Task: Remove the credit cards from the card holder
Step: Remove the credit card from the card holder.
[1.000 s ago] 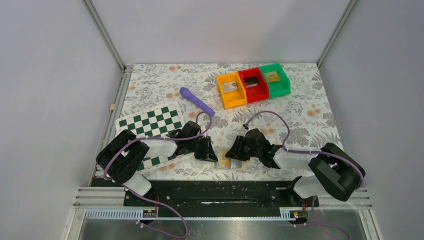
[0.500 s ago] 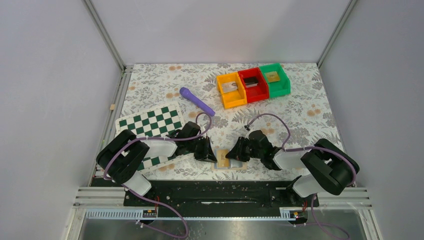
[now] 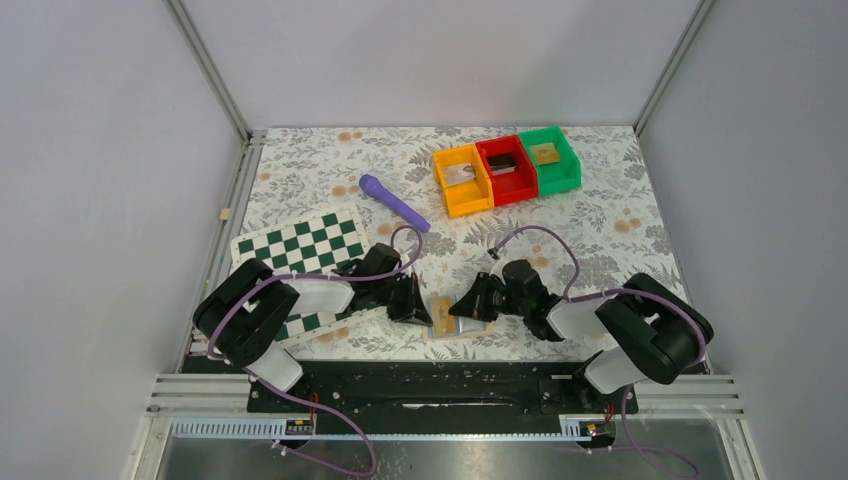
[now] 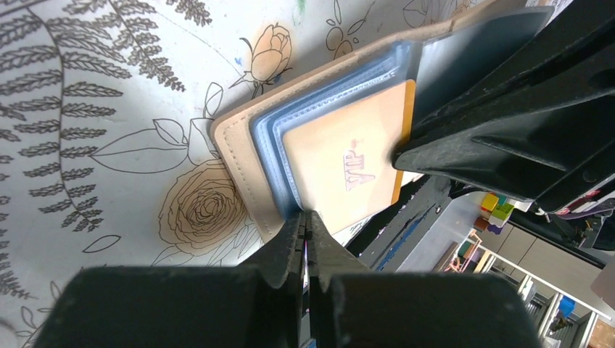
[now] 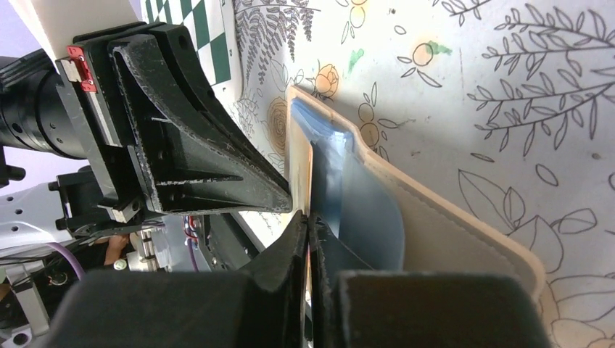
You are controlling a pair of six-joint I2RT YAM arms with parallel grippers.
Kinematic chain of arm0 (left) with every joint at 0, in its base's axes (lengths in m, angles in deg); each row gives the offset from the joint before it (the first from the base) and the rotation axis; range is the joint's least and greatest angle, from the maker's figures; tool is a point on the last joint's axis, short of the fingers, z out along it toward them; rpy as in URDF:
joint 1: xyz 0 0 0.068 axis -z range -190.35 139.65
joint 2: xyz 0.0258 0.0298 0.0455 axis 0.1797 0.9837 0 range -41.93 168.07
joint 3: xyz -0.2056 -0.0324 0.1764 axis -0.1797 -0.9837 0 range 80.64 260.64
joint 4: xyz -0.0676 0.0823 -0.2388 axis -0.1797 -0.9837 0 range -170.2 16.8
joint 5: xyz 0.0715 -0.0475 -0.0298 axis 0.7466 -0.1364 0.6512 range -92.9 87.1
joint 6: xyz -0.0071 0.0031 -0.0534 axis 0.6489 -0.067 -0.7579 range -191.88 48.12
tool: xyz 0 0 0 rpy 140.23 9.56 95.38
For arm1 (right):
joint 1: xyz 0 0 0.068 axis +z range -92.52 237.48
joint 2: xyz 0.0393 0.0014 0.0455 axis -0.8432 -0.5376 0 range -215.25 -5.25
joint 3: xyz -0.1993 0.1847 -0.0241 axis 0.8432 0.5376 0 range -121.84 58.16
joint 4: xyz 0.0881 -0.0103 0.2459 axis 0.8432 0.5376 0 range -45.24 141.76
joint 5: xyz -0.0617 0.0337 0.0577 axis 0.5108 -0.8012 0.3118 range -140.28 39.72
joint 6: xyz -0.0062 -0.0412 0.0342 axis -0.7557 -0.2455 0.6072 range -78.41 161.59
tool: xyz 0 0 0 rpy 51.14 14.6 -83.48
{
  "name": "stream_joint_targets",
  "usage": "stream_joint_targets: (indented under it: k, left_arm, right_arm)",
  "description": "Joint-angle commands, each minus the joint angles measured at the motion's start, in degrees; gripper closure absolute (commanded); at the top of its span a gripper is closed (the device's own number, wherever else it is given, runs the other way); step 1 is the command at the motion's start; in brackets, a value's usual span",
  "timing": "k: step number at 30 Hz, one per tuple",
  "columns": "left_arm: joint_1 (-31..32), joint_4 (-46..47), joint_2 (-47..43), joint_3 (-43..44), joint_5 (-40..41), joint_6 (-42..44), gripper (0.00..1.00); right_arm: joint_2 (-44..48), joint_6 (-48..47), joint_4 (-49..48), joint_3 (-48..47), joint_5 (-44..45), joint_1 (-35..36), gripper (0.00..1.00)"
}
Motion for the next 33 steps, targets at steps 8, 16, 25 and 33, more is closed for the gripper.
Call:
stream_joint_targets:
  k: [8, 16, 25, 33]
  left_arm:
    - [0.35, -4.09, 1.78, 0.49, 5.87, 1.34, 1.00]
    - [0.35, -4.68, 2.24, -0.35, 7.44, 1.25, 1.00]
    - [0.35, -3.44, 2.03, -1.89, 8.00, 0.09, 1.00]
    - [0.34, -2.85, -0.20, -2.15, 7.75, -0.58, 1.00]
  right_arm:
    - [0.93, 0.98, -0.80, 1.49, -2.66, -1.11, 1.00]
    - [9.59, -4.23, 14.70, 1.43, 0.37, -3.79, 1.00]
    - [11.53, -4.04, 15.32, 2.83, -0.75, -6.39, 1.00]
    - [25.08, -3.37, 27.29, 2.99, 6.89, -7.05, 1.00]
